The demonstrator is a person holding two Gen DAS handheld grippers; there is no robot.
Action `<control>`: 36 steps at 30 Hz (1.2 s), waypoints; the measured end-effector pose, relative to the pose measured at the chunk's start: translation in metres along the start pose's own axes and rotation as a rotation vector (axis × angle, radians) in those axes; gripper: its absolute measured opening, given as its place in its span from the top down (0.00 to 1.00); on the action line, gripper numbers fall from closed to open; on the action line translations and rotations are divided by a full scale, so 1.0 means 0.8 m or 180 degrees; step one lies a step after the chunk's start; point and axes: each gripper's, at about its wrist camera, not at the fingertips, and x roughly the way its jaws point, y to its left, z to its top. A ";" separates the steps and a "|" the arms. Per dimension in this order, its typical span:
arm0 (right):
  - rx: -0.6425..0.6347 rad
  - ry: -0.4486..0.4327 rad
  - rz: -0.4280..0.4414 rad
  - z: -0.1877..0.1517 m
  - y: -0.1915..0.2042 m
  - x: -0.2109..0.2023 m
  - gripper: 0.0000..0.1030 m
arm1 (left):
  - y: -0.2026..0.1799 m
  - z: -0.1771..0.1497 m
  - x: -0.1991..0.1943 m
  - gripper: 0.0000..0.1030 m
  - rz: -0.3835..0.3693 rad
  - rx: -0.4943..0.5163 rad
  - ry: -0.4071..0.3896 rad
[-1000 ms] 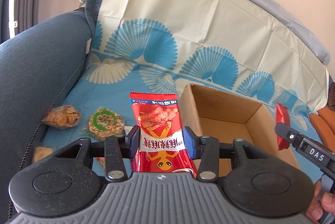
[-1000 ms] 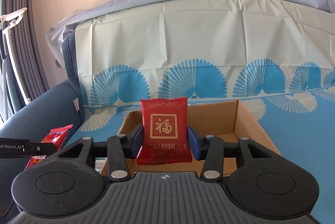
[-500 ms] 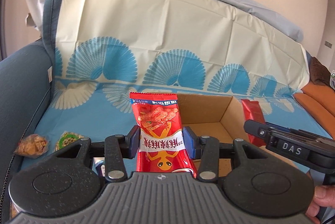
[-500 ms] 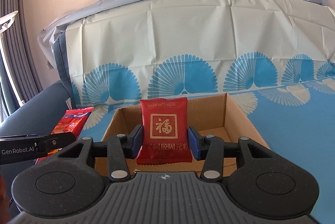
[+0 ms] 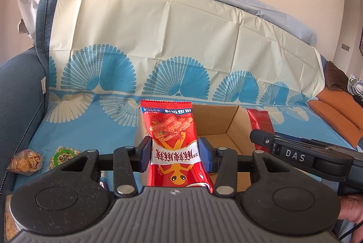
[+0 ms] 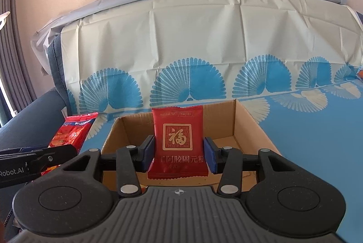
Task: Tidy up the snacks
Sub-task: 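Carry the red packet with the right tool while the left tool carries the chip bag, then open both tools to drop the red packet and chip bag into the box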
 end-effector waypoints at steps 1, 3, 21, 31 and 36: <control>0.0002 0.0005 -0.0006 0.000 0.001 0.000 0.53 | 0.000 -0.001 0.000 0.53 -0.0008 0.0005 -0.0003; 0.0009 0.0015 -0.0012 0.000 0.001 0.001 0.53 | -0.002 -0.001 0.000 0.53 -0.0019 0.0012 -0.0001; 0.0042 0.0032 -0.0054 0.000 0.002 0.003 0.53 | -0.008 -0.006 0.002 0.53 -0.0132 0.0081 -0.0005; 0.0048 0.0033 -0.0059 -0.001 0.003 0.002 0.53 | -0.009 -0.007 0.002 0.53 -0.0162 0.0085 -0.0017; 0.0040 0.0025 -0.0066 -0.001 0.003 0.002 0.53 | -0.011 -0.007 0.001 0.53 -0.0188 0.0092 -0.0023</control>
